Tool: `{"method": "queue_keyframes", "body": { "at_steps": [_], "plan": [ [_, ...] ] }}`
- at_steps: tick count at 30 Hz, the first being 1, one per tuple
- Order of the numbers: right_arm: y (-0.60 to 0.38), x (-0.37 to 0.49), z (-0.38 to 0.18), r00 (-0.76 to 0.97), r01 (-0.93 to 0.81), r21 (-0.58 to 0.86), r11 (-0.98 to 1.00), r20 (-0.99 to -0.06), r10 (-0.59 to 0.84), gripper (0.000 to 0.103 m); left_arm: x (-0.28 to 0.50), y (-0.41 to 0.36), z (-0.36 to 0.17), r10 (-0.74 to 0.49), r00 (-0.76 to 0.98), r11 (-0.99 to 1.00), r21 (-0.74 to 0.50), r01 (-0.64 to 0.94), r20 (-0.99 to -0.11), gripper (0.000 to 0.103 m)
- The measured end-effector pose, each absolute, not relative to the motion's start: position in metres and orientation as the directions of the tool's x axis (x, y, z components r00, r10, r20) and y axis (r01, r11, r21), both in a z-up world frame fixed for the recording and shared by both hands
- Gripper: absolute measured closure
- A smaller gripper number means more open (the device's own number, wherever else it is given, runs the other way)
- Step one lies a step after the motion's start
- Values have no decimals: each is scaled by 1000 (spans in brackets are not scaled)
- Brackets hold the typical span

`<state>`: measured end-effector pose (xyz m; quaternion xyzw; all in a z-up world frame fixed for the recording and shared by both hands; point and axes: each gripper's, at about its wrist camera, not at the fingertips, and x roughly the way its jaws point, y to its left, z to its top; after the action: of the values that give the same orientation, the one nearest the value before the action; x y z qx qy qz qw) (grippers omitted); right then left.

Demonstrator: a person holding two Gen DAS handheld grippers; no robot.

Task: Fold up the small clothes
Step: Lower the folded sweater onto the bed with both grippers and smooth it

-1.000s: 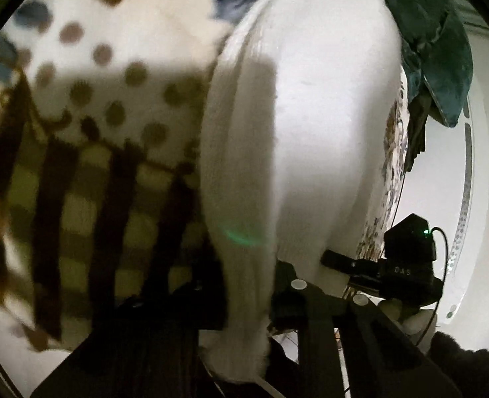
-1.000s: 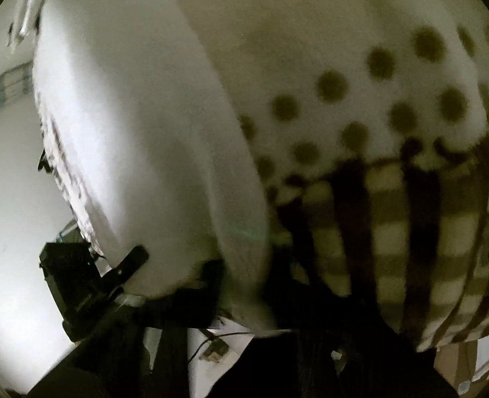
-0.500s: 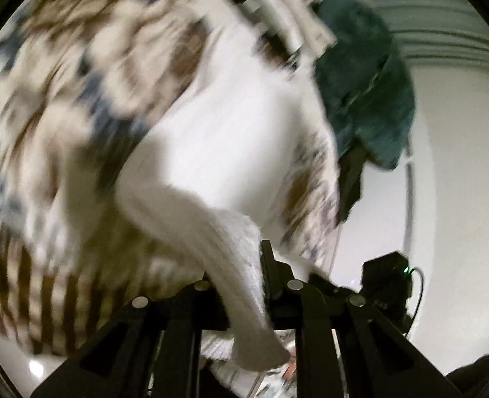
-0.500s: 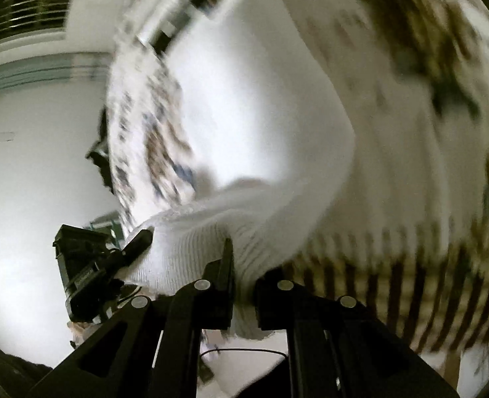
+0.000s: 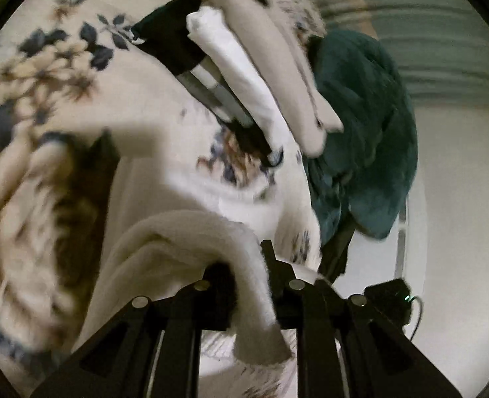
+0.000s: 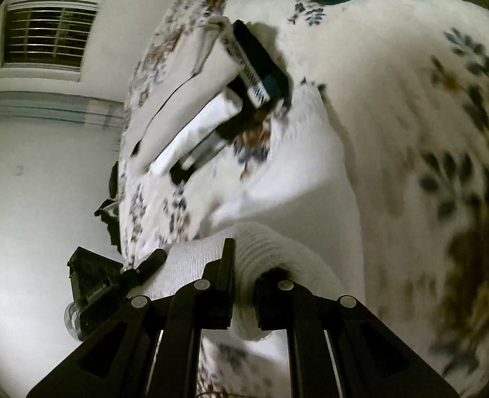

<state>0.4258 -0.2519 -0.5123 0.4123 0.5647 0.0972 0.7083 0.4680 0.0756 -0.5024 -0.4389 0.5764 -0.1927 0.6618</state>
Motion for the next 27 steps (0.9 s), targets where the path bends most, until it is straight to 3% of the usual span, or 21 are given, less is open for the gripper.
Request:
{"method": "queue_keyframes", "body": {
  "at_steps": [1,2,3,5,7,8,10,11,12,15,18,20,21,22,23,27],
  "plan": [
    [-255,440,-520,348,347,700,624,-714,607,92,481,77,-513,-770,259,517,-808,-284,-583,85],
    [-259,447,-526,356,359,710,606,-704,614,89,490,79,-520,-778,261,494,-813,-309,-572,74],
    [-263,460,-534,368,383,719,580,-695,618,89,498,82,-527,-783,274,469,-820,-329,-558,55],
    [-270,471,-547,387,422,731,536,-680,622,88,507,92,-531,-786,330,417,-842,-343,-524,39],
    [-275,478,-556,398,452,729,514,-680,616,81,510,102,-532,-781,368,388,-854,-347,-505,39],
    [-276,479,-559,409,450,744,494,-663,627,73,510,107,-532,-775,374,393,-852,-346,-509,39],
    [-282,472,-554,433,427,765,482,-641,634,48,507,112,-528,-743,365,464,-825,-321,-560,39],
    [-286,470,-551,439,412,769,488,-637,633,31,506,112,-526,-715,347,531,-794,-295,-607,39],
    [-289,465,-546,438,400,767,502,-641,631,23,506,108,-524,-686,324,598,-759,-258,-651,39],
    [-292,458,-534,400,359,686,633,-726,560,23,509,87,-526,-575,234,779,-612,-138,-784,39],
    [-282,465,-545,298,320,562,763,-824,483,23,519,59,-536,-505,168,855,-517,-32,-846,39],
    [-272,477,-565,234,301,529,793,-847,477,25,523,46,-545,-488,158,871,-490,27,-858,42],
    [-267,481,-571,222,293,519,803,-854,471,47,525,38,-547,-469,158,883,-466,59,-869,72],
    [-263,486,-576,212,289,502,815,-864,457,66,528,34,-549,-465,148,885,-459,75,-873,89],
    [-259,492,-580,195,282,474,834,-879,434,93,530,31,-550,-460,142,888,-452,83,-877,92],
    [-252,501,-558,289,239,467,851,-871,397,94,528,50,-521,-455,246,889,-453,69,-856,94]
  ]
}}
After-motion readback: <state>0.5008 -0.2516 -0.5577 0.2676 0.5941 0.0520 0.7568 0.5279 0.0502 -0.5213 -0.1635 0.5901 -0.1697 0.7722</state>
